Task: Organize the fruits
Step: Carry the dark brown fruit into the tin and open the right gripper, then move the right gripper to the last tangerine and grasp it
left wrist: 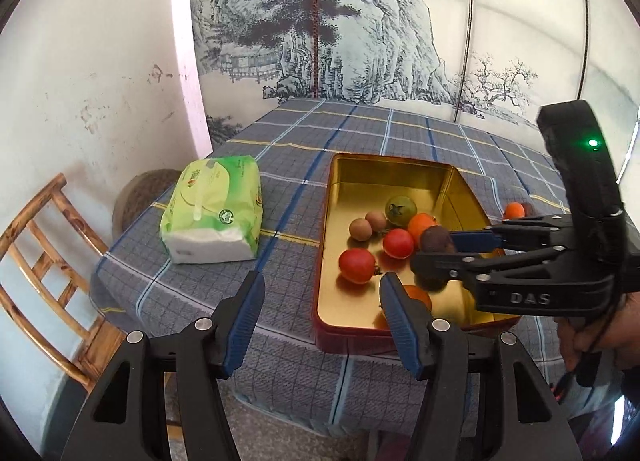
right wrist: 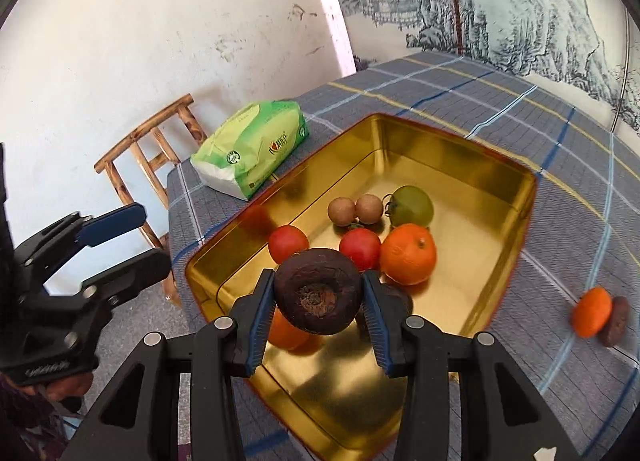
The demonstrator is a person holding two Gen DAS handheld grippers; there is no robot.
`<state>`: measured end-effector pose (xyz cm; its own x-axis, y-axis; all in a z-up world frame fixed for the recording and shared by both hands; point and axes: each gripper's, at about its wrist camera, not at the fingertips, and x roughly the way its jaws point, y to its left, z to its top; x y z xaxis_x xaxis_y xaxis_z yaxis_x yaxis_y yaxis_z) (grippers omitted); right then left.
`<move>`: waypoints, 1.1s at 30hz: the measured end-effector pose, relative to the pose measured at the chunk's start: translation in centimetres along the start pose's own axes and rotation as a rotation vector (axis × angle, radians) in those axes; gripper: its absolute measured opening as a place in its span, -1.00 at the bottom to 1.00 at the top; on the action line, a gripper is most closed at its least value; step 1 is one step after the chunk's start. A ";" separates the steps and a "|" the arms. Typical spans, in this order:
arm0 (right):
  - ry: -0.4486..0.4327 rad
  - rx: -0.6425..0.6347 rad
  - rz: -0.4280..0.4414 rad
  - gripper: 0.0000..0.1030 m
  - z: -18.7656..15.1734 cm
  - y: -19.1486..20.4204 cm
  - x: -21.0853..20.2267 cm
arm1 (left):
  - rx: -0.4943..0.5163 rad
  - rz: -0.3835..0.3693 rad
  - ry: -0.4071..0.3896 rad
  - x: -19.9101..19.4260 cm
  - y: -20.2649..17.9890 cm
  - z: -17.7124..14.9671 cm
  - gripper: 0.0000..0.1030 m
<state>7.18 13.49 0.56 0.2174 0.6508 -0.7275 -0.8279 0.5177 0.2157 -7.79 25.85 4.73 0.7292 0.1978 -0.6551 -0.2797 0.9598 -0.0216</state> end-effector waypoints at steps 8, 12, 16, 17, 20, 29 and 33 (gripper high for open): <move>0.035 -0.001 -0.014 -0.23 0.7 0.3 2.0 | -0.011 -0.014 0.032 0.7 0.6 -0.3 0.19; 0.047 -0.006 -0.023 -0.23 0.9 0.5 2.7 | -0.009 -0.007 0.037 0.8 0.7 -0.5 0.24; 0.051 -0.011 -0.030 -0.22 0.9 0.8 3.0 | -0.015 0.000 0.042 0.9 0.9 -0.5 0.31; 0.050 -0.011 -0.029 -0.22 0.9 0.8 3.0 | -0.018 0.002 0.044 0.9 1.0 -0.5 0.31; 0.038 -0.006 -0.026 -0.18 1.0 0.9 2.7 | -0.022 0.005 0.046 1.0 1.1 -0.6 0.34; -0.044 0.007 -0.004 -0.18 1.6 1.0 0.4 | -0.016 0.008 0.051 1.1 0.9 -0.7 0.41; -0.093 0.026 0.010 -0.15 0.6 0.7 -1.6 | -0.005 0.009 0.056 1.0 0.5 -0.8 0.43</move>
<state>6.56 13.14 2.28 0.2571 0.7039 -0.6621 -0.8170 0.5242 0.2401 -7.68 26.39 3.47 0.6903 0.1947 -0.6968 -0.2893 0.9570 -0.0192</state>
